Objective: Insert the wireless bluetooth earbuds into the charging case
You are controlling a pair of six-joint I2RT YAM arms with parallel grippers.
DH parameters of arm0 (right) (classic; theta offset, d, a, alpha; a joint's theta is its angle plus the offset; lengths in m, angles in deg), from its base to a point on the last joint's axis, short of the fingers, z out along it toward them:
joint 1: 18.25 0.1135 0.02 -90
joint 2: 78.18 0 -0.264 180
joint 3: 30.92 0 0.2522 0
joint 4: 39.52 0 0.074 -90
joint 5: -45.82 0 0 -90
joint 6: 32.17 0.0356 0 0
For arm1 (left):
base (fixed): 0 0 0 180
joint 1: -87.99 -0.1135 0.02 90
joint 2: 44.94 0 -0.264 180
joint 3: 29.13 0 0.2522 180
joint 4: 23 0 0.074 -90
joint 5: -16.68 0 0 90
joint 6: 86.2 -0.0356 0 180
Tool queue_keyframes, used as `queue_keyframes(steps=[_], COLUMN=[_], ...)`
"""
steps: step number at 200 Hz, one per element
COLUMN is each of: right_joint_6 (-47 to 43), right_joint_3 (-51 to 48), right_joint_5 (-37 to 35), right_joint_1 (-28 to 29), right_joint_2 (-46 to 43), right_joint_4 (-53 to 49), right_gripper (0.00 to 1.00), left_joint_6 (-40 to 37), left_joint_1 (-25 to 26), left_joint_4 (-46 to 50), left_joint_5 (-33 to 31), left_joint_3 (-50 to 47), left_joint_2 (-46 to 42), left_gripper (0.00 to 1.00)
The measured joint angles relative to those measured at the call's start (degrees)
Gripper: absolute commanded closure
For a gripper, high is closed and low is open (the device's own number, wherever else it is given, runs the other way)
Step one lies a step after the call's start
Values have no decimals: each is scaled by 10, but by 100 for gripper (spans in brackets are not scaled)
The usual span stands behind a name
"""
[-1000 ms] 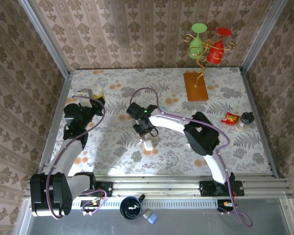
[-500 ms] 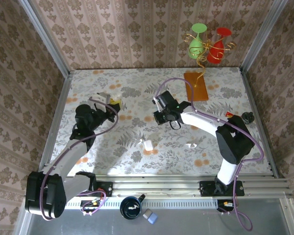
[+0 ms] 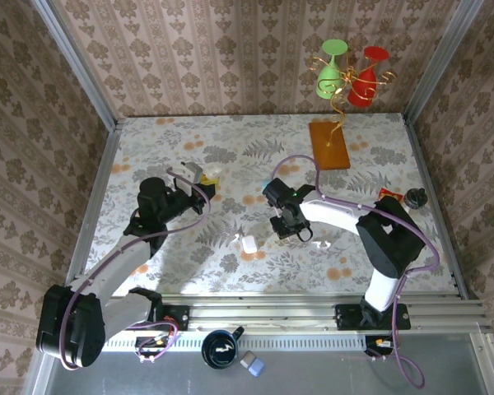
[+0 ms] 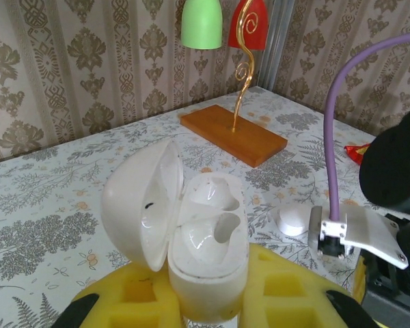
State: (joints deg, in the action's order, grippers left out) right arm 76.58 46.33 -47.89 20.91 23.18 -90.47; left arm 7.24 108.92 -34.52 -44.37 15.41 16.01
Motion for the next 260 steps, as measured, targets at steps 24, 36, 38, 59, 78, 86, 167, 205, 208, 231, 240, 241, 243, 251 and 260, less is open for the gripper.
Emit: queue_keyframes(steps=[24, 36, 38, 59, 78, 86, 167, 205, 208, 231, 240, 241, 243, 251, 260], right_joint_6=[19, 28, 29, 41, 47, 51, 43, 8, 5, -16, -24, -26, -28, -39, -54], right_joint_3=[8, 16, 17, 24, 29, 30, -43, -94, -97, -111, -111, -111, -111, -111, -111], right_joint_5=[-12, -17, -17, -19, -19, -20, -28, -3, 2, 51, 74, 76, 82, 102, 120], right_joint_1=[5, 5, 5, 5, 5, 5, 5, 4, 4, 2, 2, 2, 2, 3, 6], right_joint_2=[25, 30, 30, 38, 42, 42, -133, -288, -299, -352, -364, -365, -367, -373, -376], right_joint_4=[-26, -30, -31, -37, -42, -43, 63, 197, 209, 283, 310, 313, 318, 340, 360], right_gripper=[82, 81, 81, 82, 84, 85, 88, 89, 89, 89, 90, 91, 92, 93, 93], left_joint_6=[-2, -3, -3, -5, -8, -10, -18, -20, -20, -21, -21, -21, -21, -22, -22], left_joint_1=[1, 1, 1, 5, 9, 11, 37, 61, 64, 85, 91, 92, 93, 99, 104], left_joint_4=[0, 0, 0, 1, 2, 3, -4, 0, 0, 0, 0, 0, 0, 0, 0], left_joint_5=[0, 0, 0, 0, 0, 0, 67, 113, 118, 141, 148, 150, 150, 156, 163], left_joint_3=[0, 0, 0, 0, 0, 0, 0, 8, 9, 19, 22, 22, 23, 25, 27], left_joint_2=[2, 2, 2, 2, 2, 2, 29, 38, 39, 44, 46, 47, 47, 49, 51], left_gripper=[91, 91, 91, 91, 91, 90, 90, 90, 90, 90, 90, 90, 90, 90, 90])
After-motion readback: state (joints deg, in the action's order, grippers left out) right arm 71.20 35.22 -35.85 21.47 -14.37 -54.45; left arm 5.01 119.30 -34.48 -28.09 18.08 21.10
